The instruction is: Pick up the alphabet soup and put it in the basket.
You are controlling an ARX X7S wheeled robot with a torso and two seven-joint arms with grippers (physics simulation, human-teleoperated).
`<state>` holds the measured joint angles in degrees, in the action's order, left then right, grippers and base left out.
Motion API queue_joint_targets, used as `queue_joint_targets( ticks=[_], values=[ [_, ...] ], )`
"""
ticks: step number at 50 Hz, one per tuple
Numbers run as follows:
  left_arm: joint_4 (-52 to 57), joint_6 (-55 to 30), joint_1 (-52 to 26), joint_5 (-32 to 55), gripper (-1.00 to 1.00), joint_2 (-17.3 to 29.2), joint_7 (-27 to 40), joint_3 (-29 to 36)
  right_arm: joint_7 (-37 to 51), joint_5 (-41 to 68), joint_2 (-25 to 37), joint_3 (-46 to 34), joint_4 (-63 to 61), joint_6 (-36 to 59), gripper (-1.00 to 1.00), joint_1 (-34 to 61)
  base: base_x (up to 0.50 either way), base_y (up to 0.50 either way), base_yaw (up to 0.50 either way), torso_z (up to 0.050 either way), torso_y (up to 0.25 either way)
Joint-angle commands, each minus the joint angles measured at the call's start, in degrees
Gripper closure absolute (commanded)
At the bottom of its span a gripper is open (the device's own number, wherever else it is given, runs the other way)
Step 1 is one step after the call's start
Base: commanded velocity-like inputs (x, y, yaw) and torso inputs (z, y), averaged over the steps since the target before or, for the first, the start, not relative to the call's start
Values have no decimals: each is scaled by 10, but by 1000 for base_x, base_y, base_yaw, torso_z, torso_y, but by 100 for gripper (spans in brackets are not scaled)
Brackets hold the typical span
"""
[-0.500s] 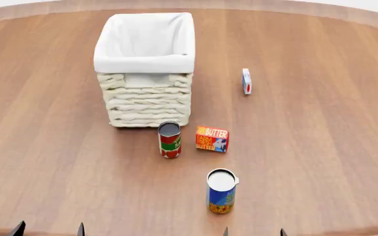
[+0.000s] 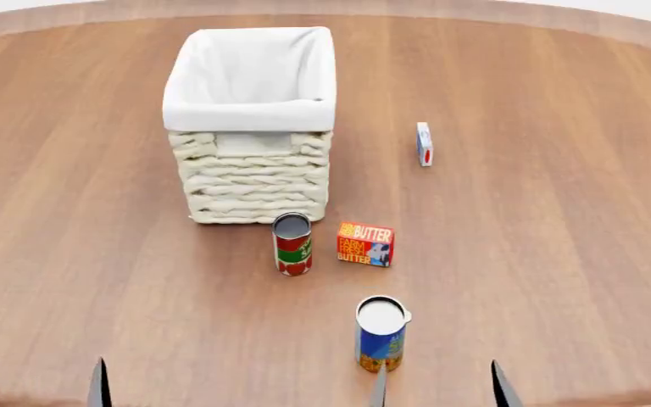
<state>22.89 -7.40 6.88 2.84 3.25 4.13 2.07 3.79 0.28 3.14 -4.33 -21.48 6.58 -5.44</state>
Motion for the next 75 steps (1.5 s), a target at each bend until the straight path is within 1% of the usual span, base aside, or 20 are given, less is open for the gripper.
queue_joint_targets(
  ticks=[1, 3, 5, 6, 8, 46, 52, 56, 75],
  values=[
    [103, -22, 35, 14, -100, 16, 16, 6, 13, 13, 14, -12, -80, 13, -100, -25, 31, 0, 0, 0, 0],
    [96, -18, 33, 15, -100, 18, 18, 7, 13, 22, 17, -11, -104, 41, -100, -21, 189, 0, 0, 0, 0],
    [92, -16, 32, 16, -100, 20, 20, 7, 14, 23, 17, -11, -85, 21, -100, -23, 426, 0, 0, 0, 0],
    [90, -16, 31, 16, -100, 21, 21, 7, 16, 24, 19, -12, -97, 37, -100, -20, 500, 0, 0, 0, 0],
    [87, -15, 30, 16, -100, 22, 23, 9, 14, 30, 19, -12, -67, 8, -100, -23, 500, 0, 0, 0, 0],
    [82, -22, 27, 37, -100, 48, 52, 31, 45, 51, 45, -34, -66, 4, -100, -23, 500, 0, 0, 0, 0],
    [77, -20, 26, 37, -100, 50, 57, 34, 46, 56, 49, -35, -60, -12, -100, -25, 500, 0, 0, 0, 0],
    [77, -21, 25, 39, -100, 52, 60, 36, 52, 57, 50, -35, -59, -4, -100, -21, 0, 0, 0, 0, 4],
    [72, -21, 23, 45, -100, 61, 69, 45, 64, 63, 61, -42, -61, 2, -100, -21, 0, 498, 0, 0, 0]
  ],
)
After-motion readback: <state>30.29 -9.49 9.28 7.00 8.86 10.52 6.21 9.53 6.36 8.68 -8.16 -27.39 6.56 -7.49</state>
